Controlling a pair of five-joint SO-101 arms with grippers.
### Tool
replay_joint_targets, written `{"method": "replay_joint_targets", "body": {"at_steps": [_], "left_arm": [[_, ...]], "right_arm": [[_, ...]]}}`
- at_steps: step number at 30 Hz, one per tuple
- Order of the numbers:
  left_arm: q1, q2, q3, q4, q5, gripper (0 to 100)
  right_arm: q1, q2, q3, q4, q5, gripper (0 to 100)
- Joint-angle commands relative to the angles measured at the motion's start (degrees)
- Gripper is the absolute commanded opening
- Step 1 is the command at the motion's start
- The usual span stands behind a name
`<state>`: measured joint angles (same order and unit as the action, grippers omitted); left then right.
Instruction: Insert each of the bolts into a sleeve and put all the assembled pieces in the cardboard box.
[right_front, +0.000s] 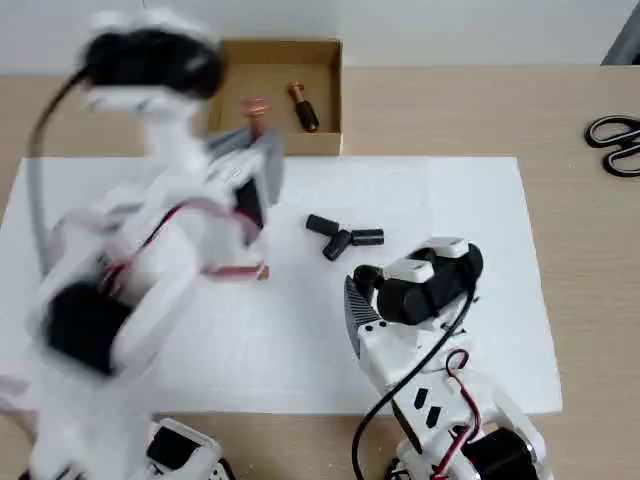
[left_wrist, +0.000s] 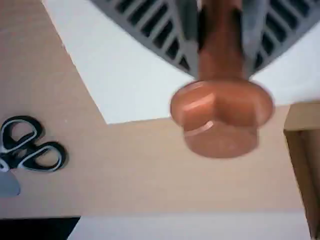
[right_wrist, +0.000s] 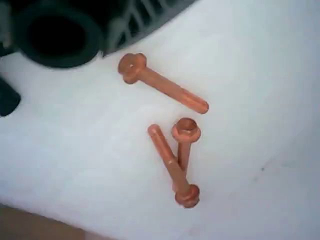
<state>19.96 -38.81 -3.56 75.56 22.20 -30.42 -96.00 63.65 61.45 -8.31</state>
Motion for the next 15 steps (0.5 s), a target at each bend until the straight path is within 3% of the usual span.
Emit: {"method": "replay_joint_targets", "body": {"at_steps": [1,9,15], "left_arm": [[0.2,-9.7,6.8,-3.7,-2.5,1],[0.3,-19.1,31.1,-24.3,-2.6,1],[1.6,-20.2,36.8,-29.5,-2.5,1]], "right_arm": [[-0.1,-0.4,-0.4,-1.5,-0.8,0.4],[-0.2,-0.5,2.1,-2.5,-0.9,0.4],[-0.1,-0.5,14.2,-20.4,-0.4,0.4]]}}
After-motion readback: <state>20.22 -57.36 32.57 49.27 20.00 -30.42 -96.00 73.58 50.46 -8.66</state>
